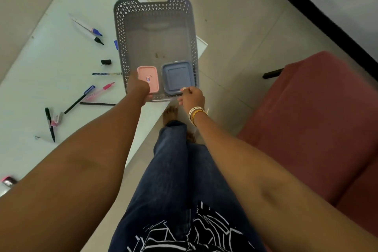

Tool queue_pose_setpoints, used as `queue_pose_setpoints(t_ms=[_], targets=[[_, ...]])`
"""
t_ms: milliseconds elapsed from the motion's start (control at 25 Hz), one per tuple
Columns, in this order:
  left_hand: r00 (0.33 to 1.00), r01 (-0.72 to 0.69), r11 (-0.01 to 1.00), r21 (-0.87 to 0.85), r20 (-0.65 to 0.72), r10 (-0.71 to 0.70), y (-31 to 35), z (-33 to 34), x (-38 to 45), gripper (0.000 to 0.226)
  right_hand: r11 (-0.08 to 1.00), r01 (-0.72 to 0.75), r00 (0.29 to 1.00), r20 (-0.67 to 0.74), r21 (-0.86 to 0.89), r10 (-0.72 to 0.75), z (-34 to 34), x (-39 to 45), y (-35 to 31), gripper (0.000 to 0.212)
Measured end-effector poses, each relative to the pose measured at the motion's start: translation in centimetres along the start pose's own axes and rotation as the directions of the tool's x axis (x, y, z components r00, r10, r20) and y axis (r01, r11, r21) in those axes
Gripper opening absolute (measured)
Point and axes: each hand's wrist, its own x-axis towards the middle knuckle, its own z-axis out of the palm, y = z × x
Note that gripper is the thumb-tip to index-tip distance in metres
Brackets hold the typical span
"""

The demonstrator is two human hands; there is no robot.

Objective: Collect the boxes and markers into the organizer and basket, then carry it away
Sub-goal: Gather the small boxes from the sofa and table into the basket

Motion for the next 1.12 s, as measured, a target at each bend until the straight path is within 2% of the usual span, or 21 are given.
queue_pose_setpoints(t_ms=[120, 320, 520, 680, 760, 960, 1120], targets=[[0.992, 0.115, 0.993, 0.011, 0.054, -0.115, 0.0, 1.2, 2.3, 0.041, 0.996, 0.073, 0.988, -0.13, -0.046, -0.079, 0.3, 2.5, -0.2, 0.021], [0.996, 0.088, 0.985, 0.145, 0.005, -0.09, -0.7, 1.6, 4.8, 0.044, 0.984, 0.067, 0.979, -0.181, -0.168, -0.097, -0.3, 6.3, -1.1, 0.019], [0.999, 0.016, 0.919, 0.395, -0.041, 0.001, 1.4, 0.8, 0.2, 0.04, 0.974, -0.036, 0.995, -0.099, -0.222, 0.014, -1.6, 6.2, -4.5, 0.019], [0.992, -0.086, 0.814, 0.575, -0.022, 0.121, 3.5, 2.0, -4.1, 0.059, 0.943, -0.013, 0.999, 0.036, -0.331, 0.026, -3.9, 6.4, -8.1, 0.019], [0.99, -0.102, 0.765, 0.636, -0.009, 0.14, 5.4, 4.1, -5.2, 0.06, 0.927, 0.022, 0.995, 0.1, -0.376, 0.017, -5.6, 7.4, -10.1, 0.019], [0.985, -0.114, 0.82, 0.562, -0.046, 0.168, 11.6, 11.1, -6.0, 0.052, 0.823, 0.171, 0.961, 0.277, -0.542, -0.017, -10.4, 12.7, -13.4, 0.026], [0.993, -0.002, 0.92, 0.391, -0.11, 0.049, 16.8, 17.6, -7.7, 0.052, 0.775, 0.214, 0.937, 0.349, -0.595, 0.01, -16.4, 18.3, -17.6, 0.026]])
